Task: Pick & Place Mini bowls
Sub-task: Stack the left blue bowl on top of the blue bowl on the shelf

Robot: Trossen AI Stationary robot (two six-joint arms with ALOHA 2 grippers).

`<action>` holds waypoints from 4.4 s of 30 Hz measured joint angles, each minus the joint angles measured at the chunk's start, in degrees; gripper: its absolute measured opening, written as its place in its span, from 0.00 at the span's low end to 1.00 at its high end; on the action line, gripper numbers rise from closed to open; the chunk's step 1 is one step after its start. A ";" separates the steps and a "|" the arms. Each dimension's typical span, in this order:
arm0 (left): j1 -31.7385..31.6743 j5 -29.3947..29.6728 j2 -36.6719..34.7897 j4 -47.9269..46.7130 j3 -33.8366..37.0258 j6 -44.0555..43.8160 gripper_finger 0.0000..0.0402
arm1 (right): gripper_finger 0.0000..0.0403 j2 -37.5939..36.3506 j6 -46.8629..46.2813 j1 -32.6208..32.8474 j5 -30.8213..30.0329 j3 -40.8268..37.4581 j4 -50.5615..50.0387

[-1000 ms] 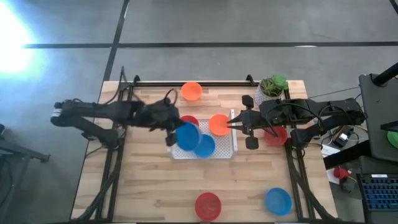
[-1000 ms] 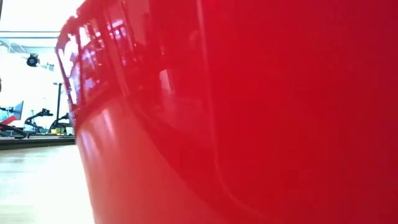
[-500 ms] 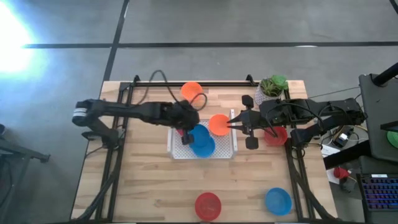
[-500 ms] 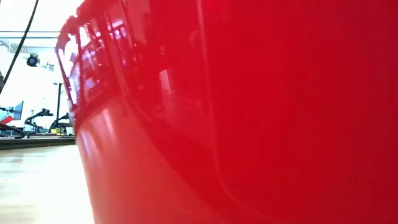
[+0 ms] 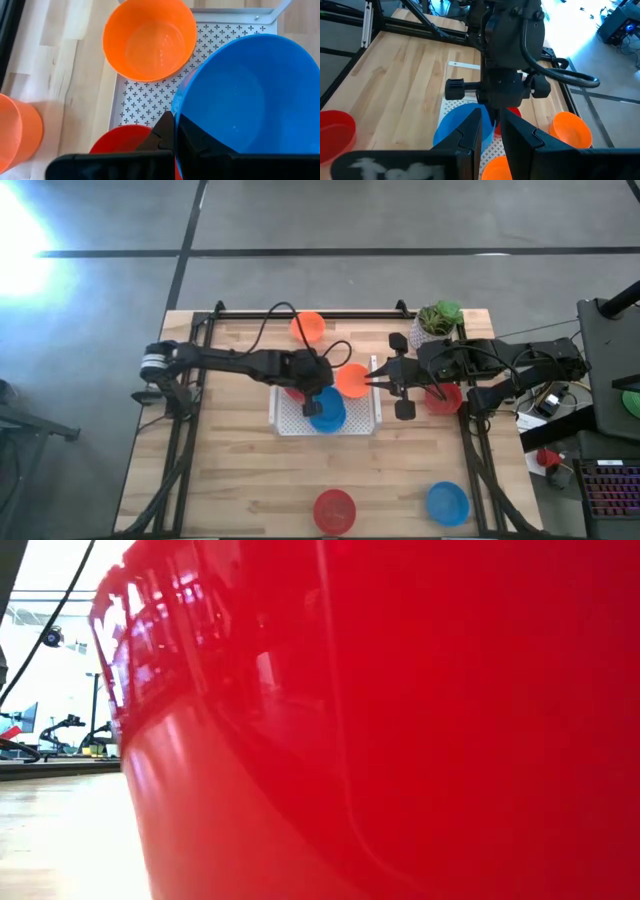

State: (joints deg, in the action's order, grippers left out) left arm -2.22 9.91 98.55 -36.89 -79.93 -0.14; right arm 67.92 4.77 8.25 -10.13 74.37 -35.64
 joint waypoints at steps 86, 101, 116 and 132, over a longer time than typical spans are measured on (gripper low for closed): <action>0.23 -4.92 0.36 6.04 4.58 -3.65 0.17 | 0.16 0.00 1.44 -0.02 0.03 0.00 -0.02; 0.22 -5.90 -2.25 5.95 3.19 -4.83 0.21 | 0.16 -0.01 1.87 -0.02 0.03 0.00 0.00; 0.22 -5.86 0.13 6.94 3.48 -3.55 0.01 | 0.16 -0.02 1.75 -0.02 0.02 0.00 0.20; 0.07 -5.81 3.65 8.66 4.32 -4.29 0.00 | 0.16 -0.02 1.66 -0.02 0.03 0.00 0.44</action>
State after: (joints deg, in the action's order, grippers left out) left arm -2.15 4.10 102.20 -28.23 -75.61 -4.42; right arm 67.90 6.43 8.23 -10.11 74.37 -35.20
